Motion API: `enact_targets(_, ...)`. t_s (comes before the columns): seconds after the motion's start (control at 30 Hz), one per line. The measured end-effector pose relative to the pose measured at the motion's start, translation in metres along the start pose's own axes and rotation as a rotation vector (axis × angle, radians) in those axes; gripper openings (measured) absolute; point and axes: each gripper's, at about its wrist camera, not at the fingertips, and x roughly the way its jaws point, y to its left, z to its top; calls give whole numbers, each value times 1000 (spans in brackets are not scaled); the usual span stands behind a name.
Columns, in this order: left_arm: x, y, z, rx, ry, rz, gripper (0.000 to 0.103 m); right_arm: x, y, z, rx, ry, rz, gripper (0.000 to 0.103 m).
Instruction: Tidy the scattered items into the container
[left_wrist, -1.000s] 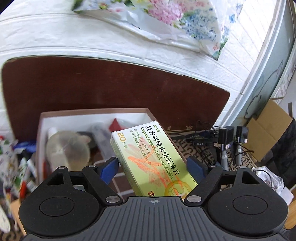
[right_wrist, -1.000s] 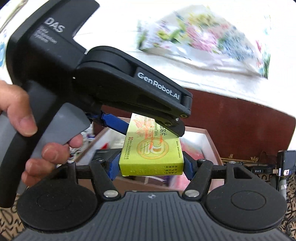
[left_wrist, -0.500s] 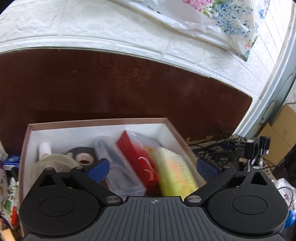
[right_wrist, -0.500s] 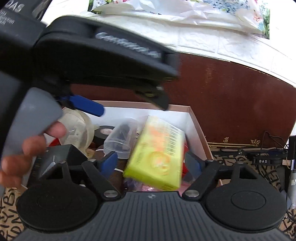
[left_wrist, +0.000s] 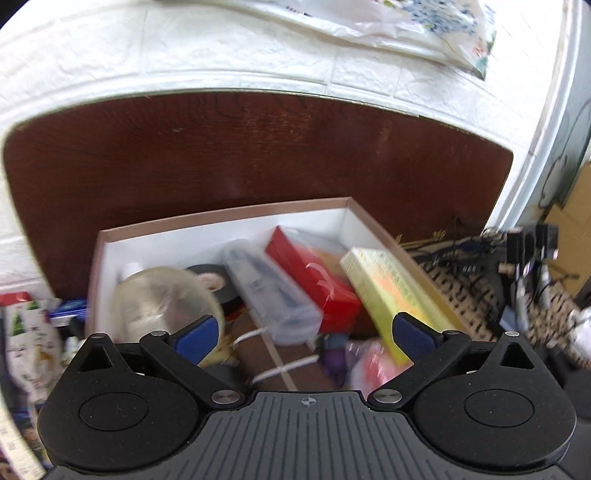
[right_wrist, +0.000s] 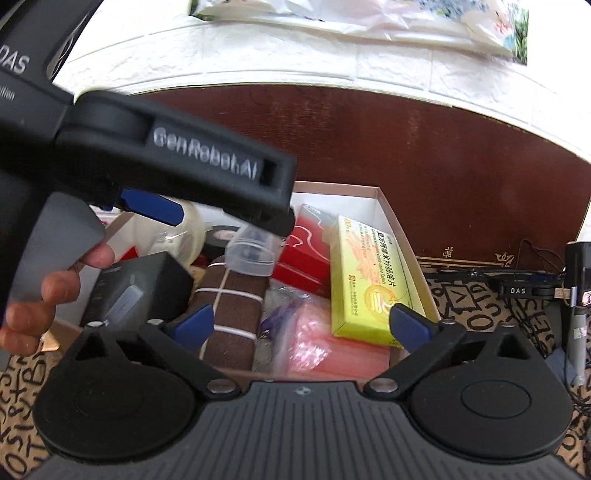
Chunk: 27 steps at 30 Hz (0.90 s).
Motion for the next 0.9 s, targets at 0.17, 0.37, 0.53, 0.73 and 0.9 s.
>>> enact_targets(0.17, -36, -6, -29, 53, -12, 105, 103, -26, 14, -6, -54, 12, -5, 103)
enact_targets(0.37, -72, -1, -66, 48, -11, 158, 103, -62, 28, -21, -109, 26, -9, 103)
enact_targets(0.53, -99, 0, -91, 54, -23, 176, 103, -80, 30, -32, -91, 48, -18, 103)
enact_targets(0.73, -120, -3, -109, 61, -36, 190, 103, -97, 32, -41, -48, 48, -44, 103)
enact_targets(0.9, -136, -1, -117, 37, -48, 189, 103, -108, 39, -45, -52, 26, -48, 103)
